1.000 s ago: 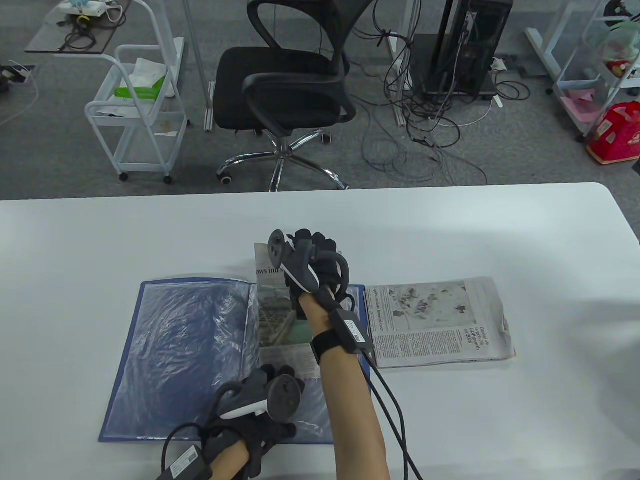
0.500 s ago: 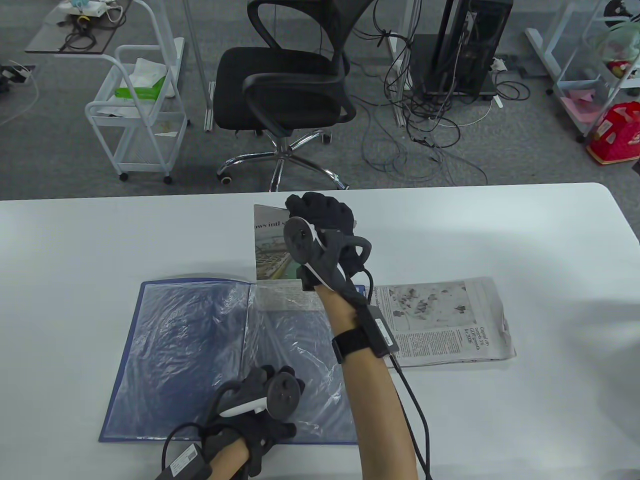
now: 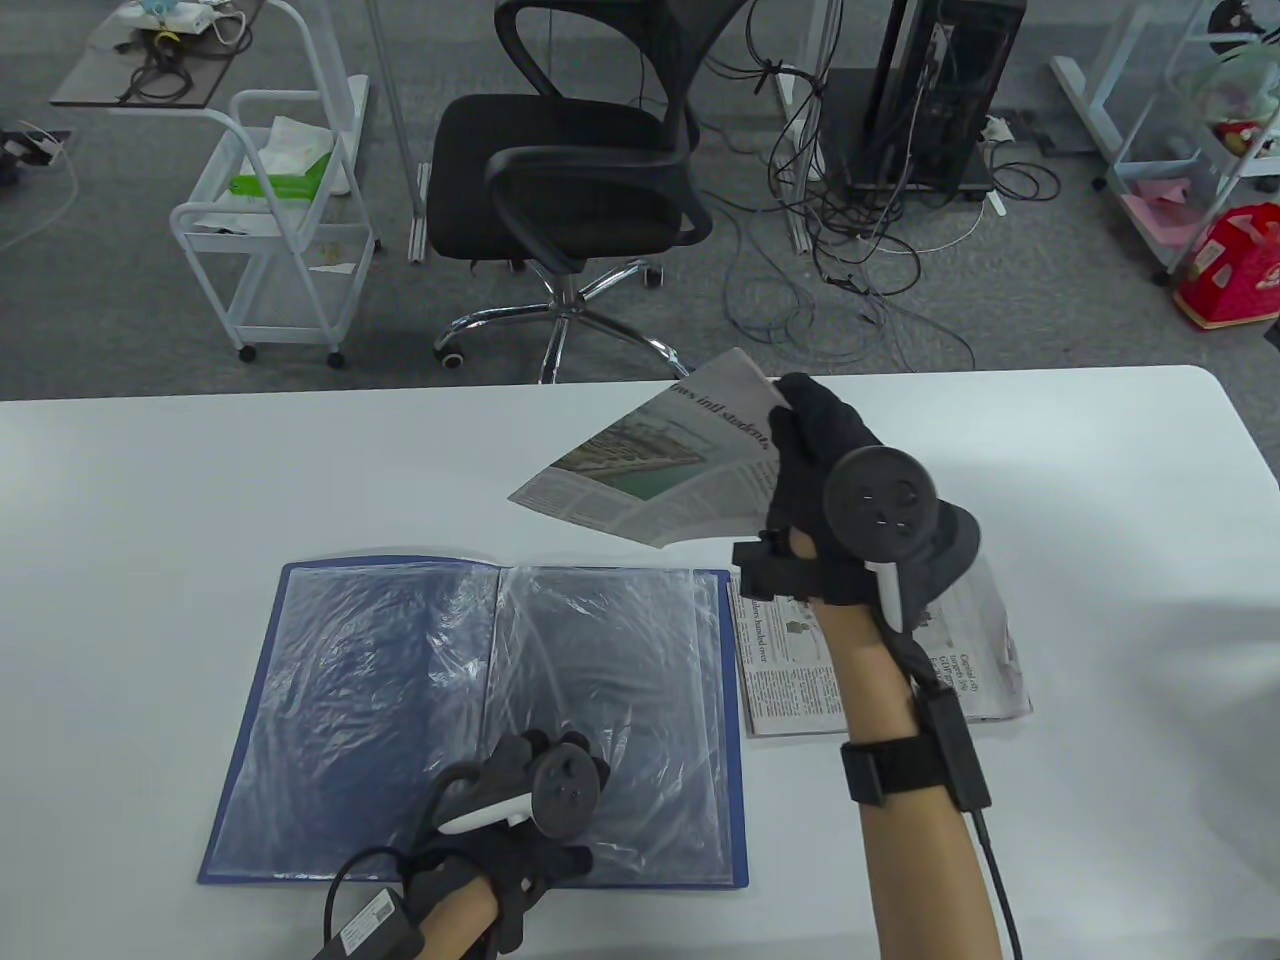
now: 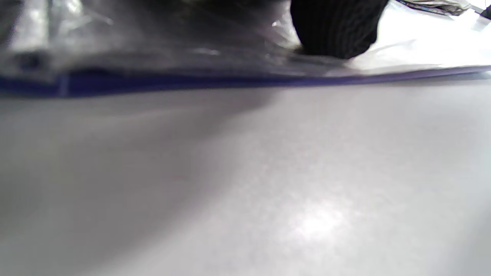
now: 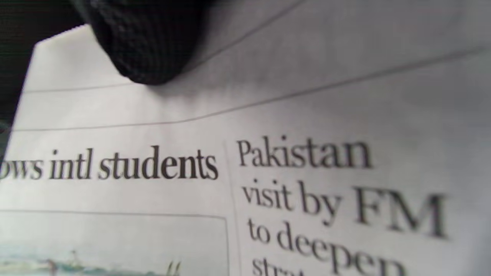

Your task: Pull newspapers from file folder

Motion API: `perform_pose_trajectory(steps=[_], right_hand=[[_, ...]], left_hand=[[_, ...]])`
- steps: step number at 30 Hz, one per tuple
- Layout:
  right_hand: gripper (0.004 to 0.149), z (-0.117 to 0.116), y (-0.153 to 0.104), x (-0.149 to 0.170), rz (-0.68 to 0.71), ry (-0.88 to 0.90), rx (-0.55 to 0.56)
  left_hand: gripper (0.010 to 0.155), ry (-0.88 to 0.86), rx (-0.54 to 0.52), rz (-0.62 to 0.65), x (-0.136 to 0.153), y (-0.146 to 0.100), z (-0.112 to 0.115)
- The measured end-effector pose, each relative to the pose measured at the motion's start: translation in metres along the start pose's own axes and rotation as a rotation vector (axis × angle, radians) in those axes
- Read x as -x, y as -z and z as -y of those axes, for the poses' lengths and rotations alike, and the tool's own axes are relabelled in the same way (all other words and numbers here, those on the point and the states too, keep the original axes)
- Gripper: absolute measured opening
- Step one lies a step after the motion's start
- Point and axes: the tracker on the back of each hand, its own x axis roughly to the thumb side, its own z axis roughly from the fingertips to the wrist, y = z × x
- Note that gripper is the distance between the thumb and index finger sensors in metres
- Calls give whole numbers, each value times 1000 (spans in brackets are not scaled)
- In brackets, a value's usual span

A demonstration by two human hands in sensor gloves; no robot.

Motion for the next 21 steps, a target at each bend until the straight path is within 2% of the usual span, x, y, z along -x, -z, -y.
perform_pose_trajectory(steps=[4, 8, 14, 19, 21], right_hand=[[38, 20, 6, 49, -147, 55, -26], [38, 29, 6, 115, -314, 36, -66], [38, 24, -7, 208, -546, -95, -131], [38, 16, -15, 257, -628, -223, -141], [38, 12, -15, 265, -647, -250, -154]], left_hand=[[76, -5, -1, 0, 0, 0, 0], [76, -8, -1, -1, 0, 0, 0], [76, -8, -1, -1, 0, 0, 0], [76, -15, -4, -3, 1, 0, 0], [76, -16, -4, -3, 1, 0, 0]])
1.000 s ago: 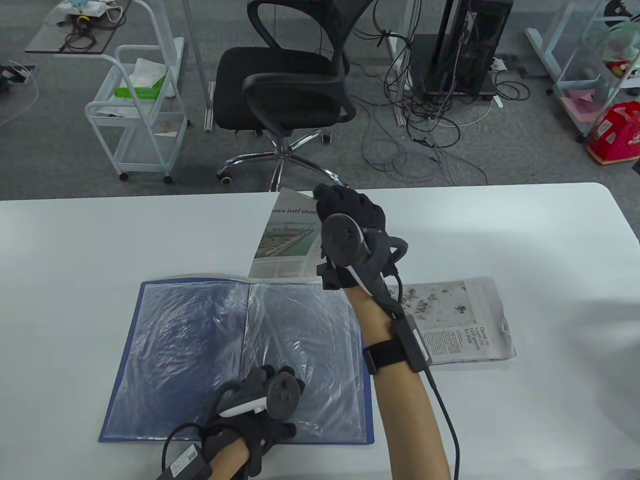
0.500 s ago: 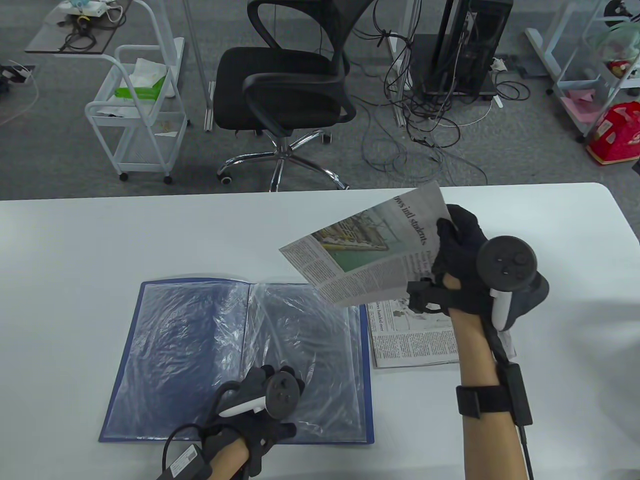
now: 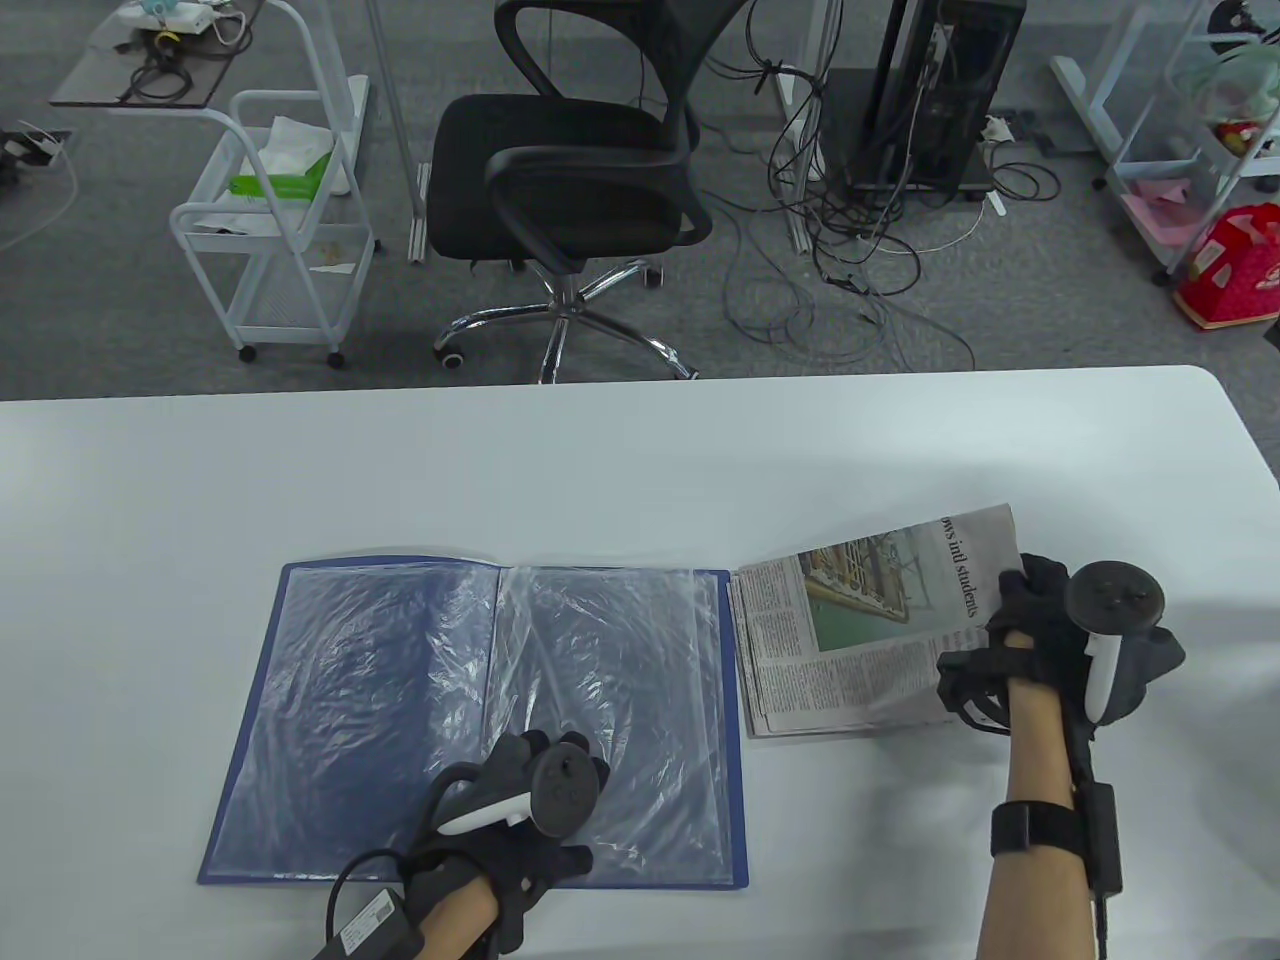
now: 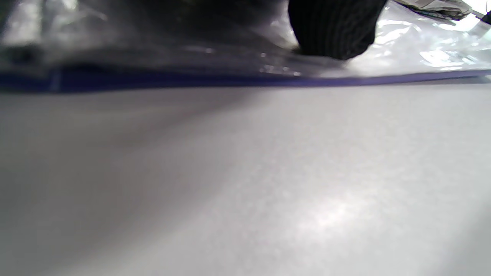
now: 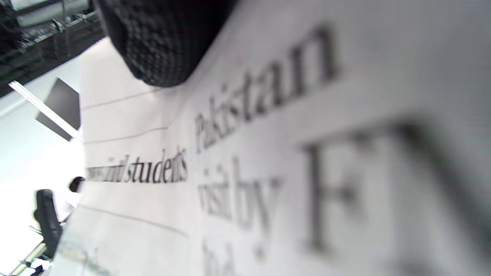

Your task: Pull newspapers from file folder

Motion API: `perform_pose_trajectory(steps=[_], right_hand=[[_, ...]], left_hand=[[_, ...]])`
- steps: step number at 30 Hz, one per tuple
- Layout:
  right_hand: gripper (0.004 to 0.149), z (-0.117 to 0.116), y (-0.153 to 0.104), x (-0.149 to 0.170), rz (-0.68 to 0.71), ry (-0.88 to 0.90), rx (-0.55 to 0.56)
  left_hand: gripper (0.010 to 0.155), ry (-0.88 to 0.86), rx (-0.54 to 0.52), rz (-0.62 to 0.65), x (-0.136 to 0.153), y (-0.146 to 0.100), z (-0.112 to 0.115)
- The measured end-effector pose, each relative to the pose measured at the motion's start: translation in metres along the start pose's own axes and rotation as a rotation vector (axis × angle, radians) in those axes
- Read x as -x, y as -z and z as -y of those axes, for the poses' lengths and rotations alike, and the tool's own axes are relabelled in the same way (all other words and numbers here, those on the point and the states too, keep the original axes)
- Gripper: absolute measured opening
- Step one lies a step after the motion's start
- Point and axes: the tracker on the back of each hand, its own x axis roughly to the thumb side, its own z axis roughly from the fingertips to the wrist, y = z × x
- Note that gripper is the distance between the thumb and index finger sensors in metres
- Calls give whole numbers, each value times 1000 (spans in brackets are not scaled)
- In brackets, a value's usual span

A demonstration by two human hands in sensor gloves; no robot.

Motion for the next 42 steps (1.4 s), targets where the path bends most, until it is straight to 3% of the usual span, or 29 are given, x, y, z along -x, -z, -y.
perform_pose_trajectory(steps=[4, 6, 8, 10, 18, 25, 33, 42], right_hand=[[40, -11, 3, 4, 12, -99, 10], [50, -15, 1, 2, 44, -182, 35], [63, -14, -4, -4, 98, -292, 90], [65, -8, -11, -15, 158, -346, 172], [58, 25, -49, -74, 335, -235, 187], [56, 34, -95, -108, 498, -184, 158], [54, 20, -147, -122, 647, -194, 133], [54, -19, -180, -107, 719, -206, 56]], left_hand=[[76, -2, 1, -1, 0, 0, 0], [76, -3, 1, -1, 0, 0, 0], [76, -3, 1, -1, 0, 0, 0], [76, -3, 1, -1, 0, 0, 0], [76, -3, 1, -1, 0, 0, 0], [76, -4, 0, -3, 0, 0, 0], [76, -3, 1, -3, 0, 0, 0], [76, -3, 1, -3, 0, 0, 0]])
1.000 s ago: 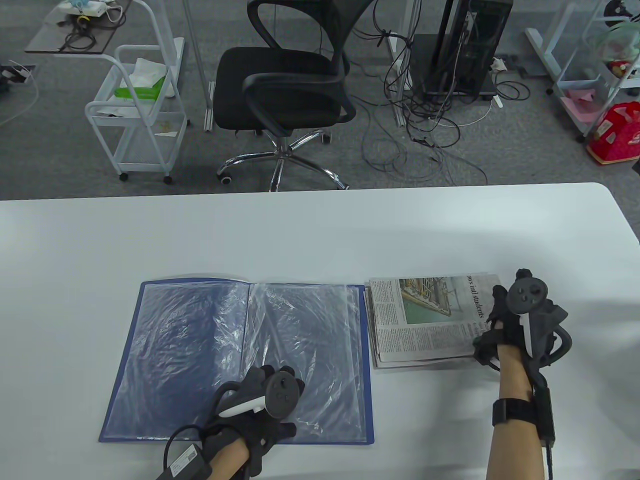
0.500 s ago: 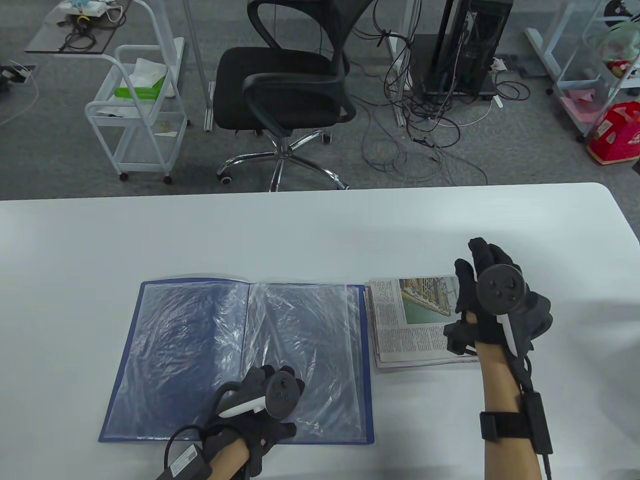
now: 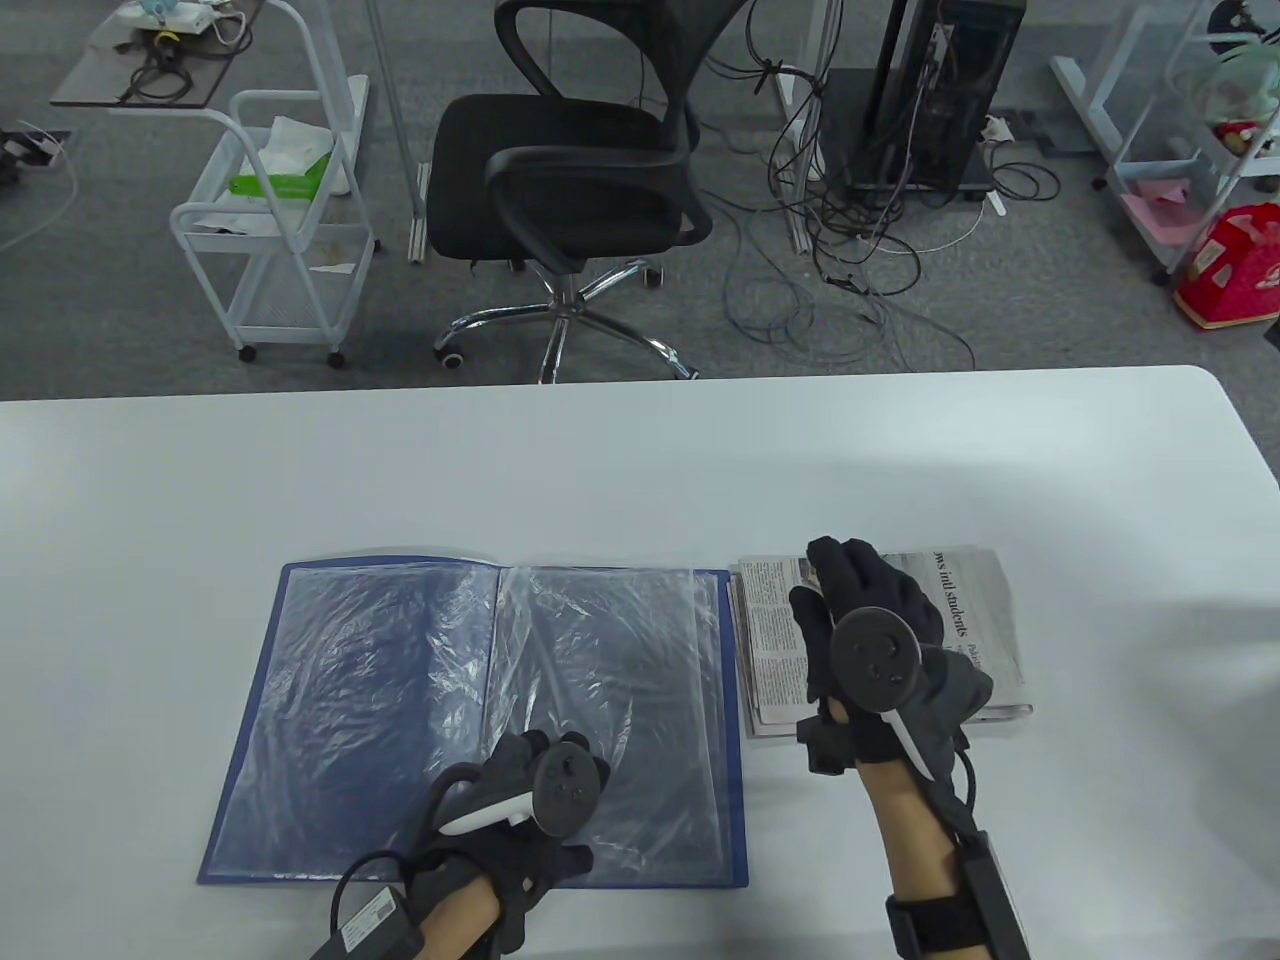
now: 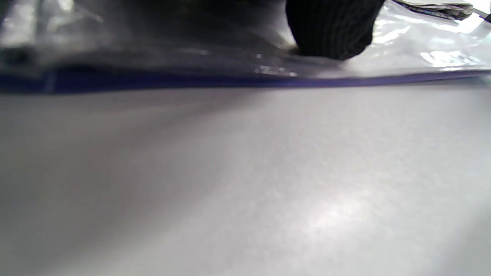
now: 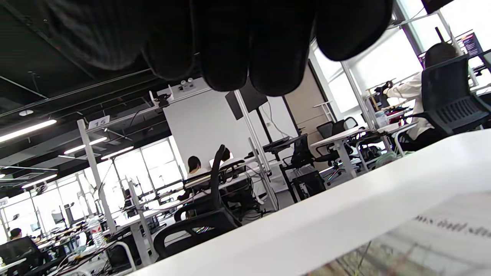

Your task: Pull newspapers from file folder

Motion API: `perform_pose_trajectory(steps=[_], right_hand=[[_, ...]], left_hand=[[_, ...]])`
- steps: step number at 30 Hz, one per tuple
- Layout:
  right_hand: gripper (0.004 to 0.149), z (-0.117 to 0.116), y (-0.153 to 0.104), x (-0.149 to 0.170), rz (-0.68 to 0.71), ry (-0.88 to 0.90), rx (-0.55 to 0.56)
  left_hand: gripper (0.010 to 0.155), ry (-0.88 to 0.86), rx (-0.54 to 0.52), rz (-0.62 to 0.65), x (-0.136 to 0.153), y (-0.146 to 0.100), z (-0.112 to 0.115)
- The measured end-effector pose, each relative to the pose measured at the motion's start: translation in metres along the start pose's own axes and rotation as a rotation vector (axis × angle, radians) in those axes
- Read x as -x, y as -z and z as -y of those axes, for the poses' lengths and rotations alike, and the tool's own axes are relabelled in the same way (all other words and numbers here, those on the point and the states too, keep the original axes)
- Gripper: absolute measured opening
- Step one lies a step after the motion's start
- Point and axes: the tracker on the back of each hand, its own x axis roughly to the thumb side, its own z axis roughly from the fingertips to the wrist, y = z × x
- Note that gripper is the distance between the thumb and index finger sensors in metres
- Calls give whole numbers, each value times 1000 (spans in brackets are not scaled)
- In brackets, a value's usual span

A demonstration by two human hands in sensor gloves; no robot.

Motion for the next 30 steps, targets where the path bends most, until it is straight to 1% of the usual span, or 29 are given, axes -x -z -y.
perform_pose_trajectory(steps=[2, 7, 13, 14, 16, 18, 23, 25, 30], right_hand=[[54, -8, -4, -1, 9, 0, -17], [54, -40, -15, 1, 27, 44, -121], [54, -70, -26, -4, 61, -11, -245], [54, -79, -29, -7, 81, -42, -293], [54, -88, -33, -9, 96, -76, -343], [55, -99, -38, -11, 118, -117, -426], [56, -115, -45, -13, 148, -190, -545], [57, -119, -47, -15, 159, -225, -573], [58, -123, -50, -18, 188, -299, -570]], left_hand=[[76, 0, 0, 0, 0, 0, 0], [76, 2, 1, -2, -1, 0, 0], [76, 2, 4, -4, -1, 1, 0], [76, 3, 4, -3, -1, 1, 0], [76, 2, 2, -2, -1, 1, 0], [76, 1, 0, 1, -1, 1, 0], [76, 10, -15, 8, -1, 1, -1], [77, 15, -29, 12, -2, 0, -1], [75, -23, -85, 43, 0, -5, -7]])
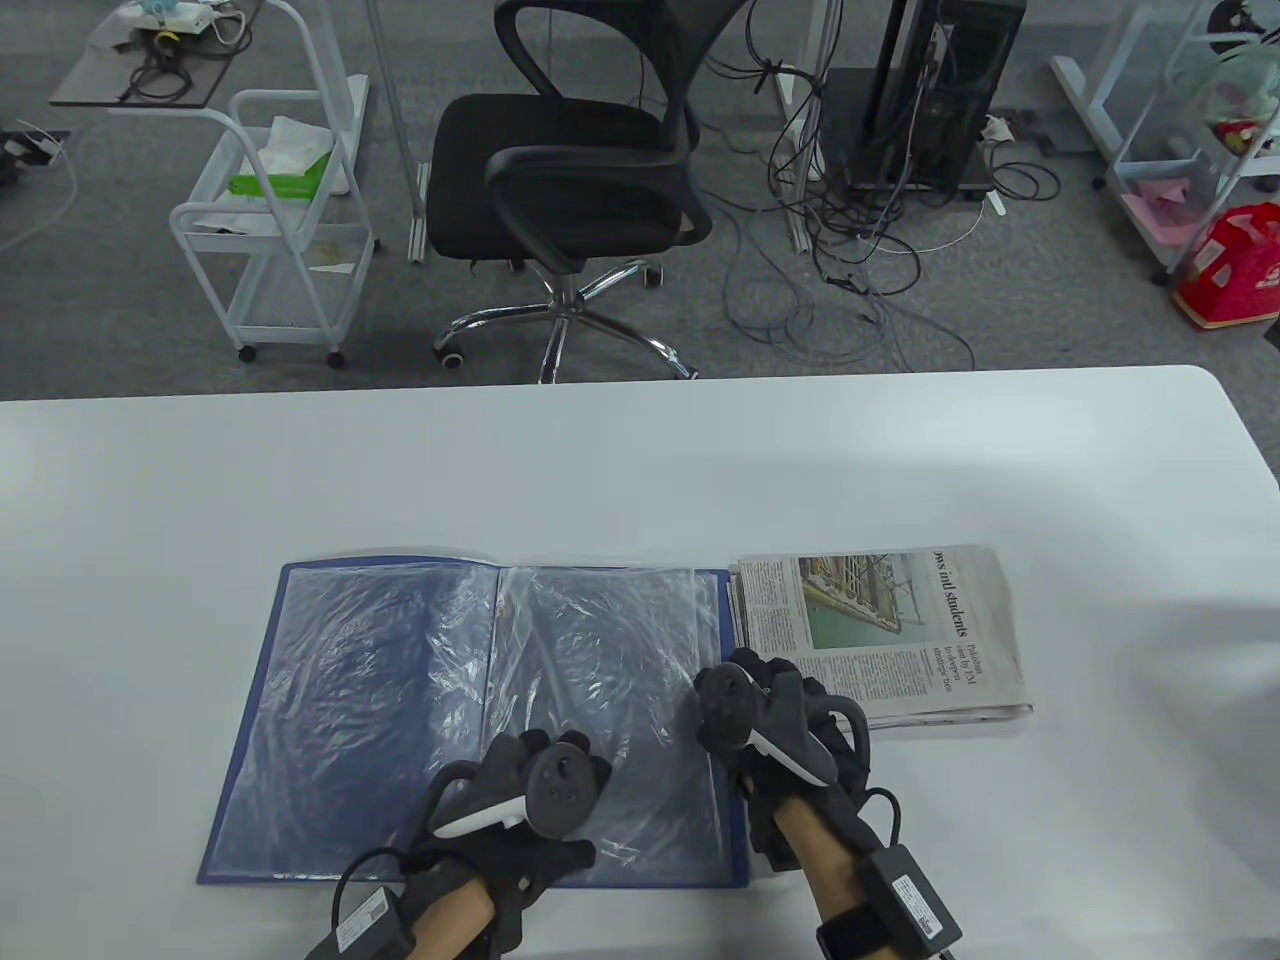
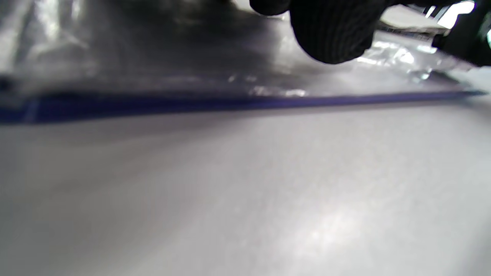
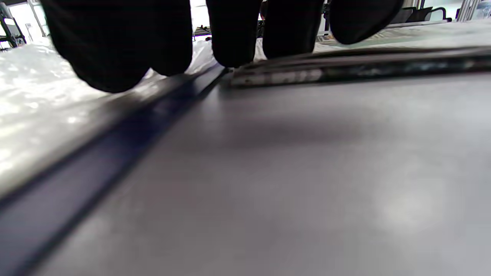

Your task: Pull newspapers from file folder

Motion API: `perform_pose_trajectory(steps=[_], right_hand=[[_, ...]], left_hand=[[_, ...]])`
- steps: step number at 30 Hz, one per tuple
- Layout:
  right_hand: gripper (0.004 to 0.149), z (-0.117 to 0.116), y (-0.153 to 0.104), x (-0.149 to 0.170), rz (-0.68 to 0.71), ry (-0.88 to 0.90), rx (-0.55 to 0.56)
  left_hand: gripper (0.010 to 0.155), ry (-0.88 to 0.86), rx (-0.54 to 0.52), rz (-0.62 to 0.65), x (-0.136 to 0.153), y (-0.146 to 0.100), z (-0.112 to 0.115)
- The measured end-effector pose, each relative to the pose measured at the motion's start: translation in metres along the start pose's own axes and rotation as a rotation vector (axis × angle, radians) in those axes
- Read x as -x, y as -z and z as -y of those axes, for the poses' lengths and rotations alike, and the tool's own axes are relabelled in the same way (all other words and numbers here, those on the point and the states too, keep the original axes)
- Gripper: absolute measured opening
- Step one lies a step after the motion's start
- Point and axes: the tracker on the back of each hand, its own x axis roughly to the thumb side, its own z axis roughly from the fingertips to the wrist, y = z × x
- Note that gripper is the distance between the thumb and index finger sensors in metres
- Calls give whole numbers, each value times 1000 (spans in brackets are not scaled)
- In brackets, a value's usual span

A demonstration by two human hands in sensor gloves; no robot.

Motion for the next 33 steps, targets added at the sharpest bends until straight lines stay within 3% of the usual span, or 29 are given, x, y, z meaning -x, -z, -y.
perform_pose_trajectory(steps=[9, 13, 16, 24, 29, 33], right_hand=[[57, 0, 0, -1, -2, -13, 0], [57, 0, 0, -1, -1, -15, -2], [57, 0, 0, -1, -2, -12, -3], [57, 0, 0, -1, -2, -13, -2], [57, 0, 0, -1, -3, -13, -2], [57, 0, 0, -1, -6, -16, -1]], left_hand=[[72, -106, -299, -22, 19, -34, -42], [72, -210, -425, -116, 49, -52, -60], [72, -306, -496, -262, 89, -65, -67], [74, -510, -459, -655, 186, -83, -45], [77, -607, -419, -811, 215, -87, -27], [78, -634, -390, -819, 221, -84, -20]])
